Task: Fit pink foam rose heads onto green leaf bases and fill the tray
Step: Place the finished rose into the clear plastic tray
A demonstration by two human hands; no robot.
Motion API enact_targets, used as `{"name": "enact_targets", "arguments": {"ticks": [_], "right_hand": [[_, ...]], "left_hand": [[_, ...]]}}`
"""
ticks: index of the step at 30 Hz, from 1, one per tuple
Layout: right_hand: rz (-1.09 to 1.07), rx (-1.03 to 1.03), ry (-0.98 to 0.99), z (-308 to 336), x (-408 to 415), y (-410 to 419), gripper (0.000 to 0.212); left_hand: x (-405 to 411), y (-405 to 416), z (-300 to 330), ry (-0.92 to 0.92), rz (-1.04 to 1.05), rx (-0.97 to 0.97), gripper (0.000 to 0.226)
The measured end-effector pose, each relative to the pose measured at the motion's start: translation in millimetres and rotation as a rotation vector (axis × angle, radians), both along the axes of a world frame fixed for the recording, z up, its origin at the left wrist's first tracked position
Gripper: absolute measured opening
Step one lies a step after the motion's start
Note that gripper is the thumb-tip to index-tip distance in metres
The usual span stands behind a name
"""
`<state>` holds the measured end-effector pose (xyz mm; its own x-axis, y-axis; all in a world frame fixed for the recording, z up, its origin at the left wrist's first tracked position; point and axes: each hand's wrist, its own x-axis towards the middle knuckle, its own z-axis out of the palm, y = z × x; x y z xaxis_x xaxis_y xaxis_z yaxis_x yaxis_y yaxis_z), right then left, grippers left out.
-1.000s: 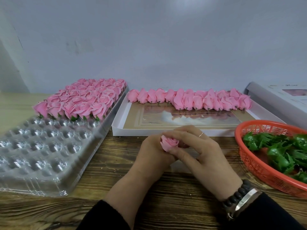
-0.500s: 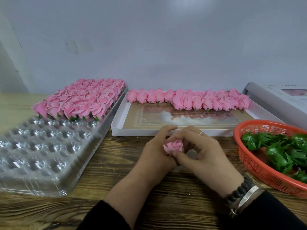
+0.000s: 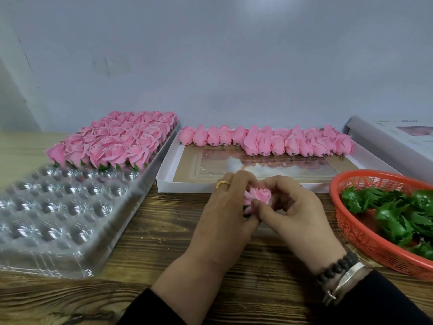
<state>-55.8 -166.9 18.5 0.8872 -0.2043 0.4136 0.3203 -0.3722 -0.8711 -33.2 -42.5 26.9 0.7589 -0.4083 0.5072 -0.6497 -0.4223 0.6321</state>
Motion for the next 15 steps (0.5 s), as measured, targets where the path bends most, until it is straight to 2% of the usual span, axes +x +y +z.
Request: {"name": "enact_targets", "arguments": {"ticks": [5, 12, 15], "right_hand": [[0.028, 0.047, 0.011, 0.8, -0.2, 2.1, 0.025], [0.041, 0.073, 0.002, 0.3, 1.5, 1.4, 0.04], [0.057, 0.069, 0.002, -0.5, 1.5, 1.6, 0.038]], "left_hand": [[0.5, 0.8, 0.1, 0.008, -0.002, 0.015, 0.037], [1.5, 1.2, -0.4, -0.016, 0.01, 0.048, 0.031], [1.6, 2.3, -1.0, -0.044, 0.013, 0.052, 0.027]]}}
